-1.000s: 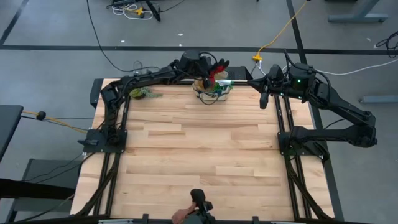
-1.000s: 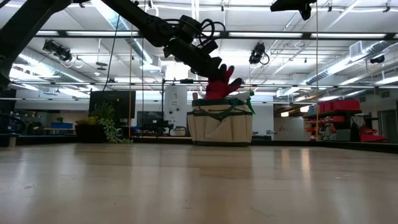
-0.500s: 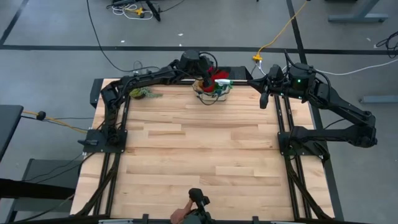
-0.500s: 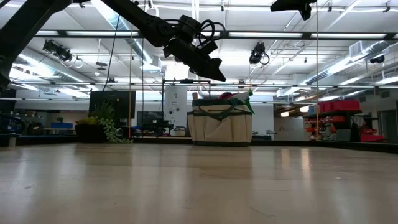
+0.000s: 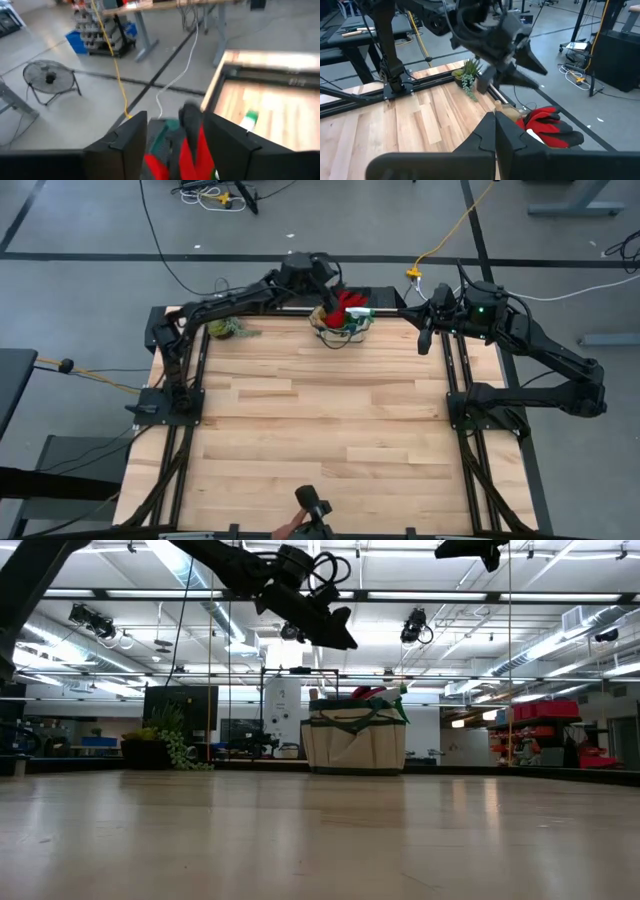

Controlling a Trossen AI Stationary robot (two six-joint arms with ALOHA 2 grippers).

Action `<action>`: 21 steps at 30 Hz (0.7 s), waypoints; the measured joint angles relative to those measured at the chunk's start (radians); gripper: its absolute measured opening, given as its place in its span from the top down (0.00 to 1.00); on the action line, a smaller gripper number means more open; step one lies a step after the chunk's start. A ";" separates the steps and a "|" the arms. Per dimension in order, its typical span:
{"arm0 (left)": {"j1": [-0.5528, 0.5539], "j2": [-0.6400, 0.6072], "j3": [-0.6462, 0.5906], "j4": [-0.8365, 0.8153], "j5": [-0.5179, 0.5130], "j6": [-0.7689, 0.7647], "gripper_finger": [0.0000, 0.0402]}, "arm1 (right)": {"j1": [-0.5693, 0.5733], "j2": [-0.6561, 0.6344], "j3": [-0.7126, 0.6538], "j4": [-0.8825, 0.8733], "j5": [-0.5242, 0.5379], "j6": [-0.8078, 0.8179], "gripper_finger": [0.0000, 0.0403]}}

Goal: Pick & Place Garden tools in Gardening bag
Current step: Return to Home Position

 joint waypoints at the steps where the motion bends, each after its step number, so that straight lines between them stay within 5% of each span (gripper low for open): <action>1: 0.000 -0.010 0.000 0.005 0.008 -0.014 0.52 | 0.000 0.000 0.000 0.000 0.000 0.000 1.00; 21: -0.038 -0.155 0.000 -0.054 0.165 -0.209 0.86 | -0.001 0.000 0.000 0.004 0.001 -0.030 1.00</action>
